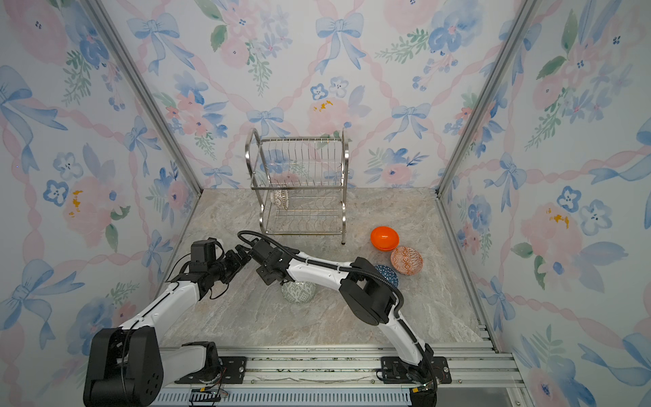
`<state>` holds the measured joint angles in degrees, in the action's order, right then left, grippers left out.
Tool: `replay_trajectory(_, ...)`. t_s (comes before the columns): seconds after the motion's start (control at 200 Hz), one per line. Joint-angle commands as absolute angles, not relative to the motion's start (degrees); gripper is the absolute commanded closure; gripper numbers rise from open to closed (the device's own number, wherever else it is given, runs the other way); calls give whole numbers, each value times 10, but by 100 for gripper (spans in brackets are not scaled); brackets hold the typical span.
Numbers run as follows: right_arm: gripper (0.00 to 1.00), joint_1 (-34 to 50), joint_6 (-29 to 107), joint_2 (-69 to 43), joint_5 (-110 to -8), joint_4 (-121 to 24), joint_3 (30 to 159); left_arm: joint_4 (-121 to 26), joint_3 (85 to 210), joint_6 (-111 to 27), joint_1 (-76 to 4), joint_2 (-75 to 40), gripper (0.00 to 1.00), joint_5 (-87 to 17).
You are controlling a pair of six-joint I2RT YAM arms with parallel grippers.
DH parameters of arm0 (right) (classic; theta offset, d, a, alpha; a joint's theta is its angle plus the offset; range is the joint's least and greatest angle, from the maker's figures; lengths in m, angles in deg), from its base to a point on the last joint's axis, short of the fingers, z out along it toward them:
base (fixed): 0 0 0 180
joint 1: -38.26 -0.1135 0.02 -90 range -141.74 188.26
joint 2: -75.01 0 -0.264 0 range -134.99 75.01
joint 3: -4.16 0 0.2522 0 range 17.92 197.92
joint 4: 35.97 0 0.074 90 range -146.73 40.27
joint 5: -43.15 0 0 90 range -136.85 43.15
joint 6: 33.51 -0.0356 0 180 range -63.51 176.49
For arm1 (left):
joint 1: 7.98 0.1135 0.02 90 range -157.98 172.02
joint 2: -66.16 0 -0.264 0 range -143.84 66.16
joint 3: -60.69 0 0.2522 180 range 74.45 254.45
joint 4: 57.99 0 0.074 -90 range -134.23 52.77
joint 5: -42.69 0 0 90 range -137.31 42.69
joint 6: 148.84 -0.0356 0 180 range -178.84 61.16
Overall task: Load bowls into a dish rack
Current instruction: Pick up the bowl from the center of the table, then place the bowl in the dish rack.
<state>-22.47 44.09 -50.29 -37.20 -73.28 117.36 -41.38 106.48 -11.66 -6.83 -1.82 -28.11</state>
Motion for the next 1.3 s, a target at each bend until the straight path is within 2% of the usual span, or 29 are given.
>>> replay_trajectory(0.0,100,-212,414,-429,-428,-651,1121,-415,1060,-122,-66,-2,2,-269)
replay_trajectory(0.25,100,-181,389,-338,-496,-523,1015,-415,1065,-118,-66,9,3,-259)
replay_trajectory(0.59,100,-134,345,-287,-564,-368,938,-424,1068,-110,-67,22,2,-238)
replay_trajectory(0.935,100,-60,233,-311,-648,-115,865,-445,1085,-104,-84,12,3,-228)
replay_trajectory(1.295,100,-20,186,-363,-673,-54,888,-461,1115,-104,-120,-27,3,-243)
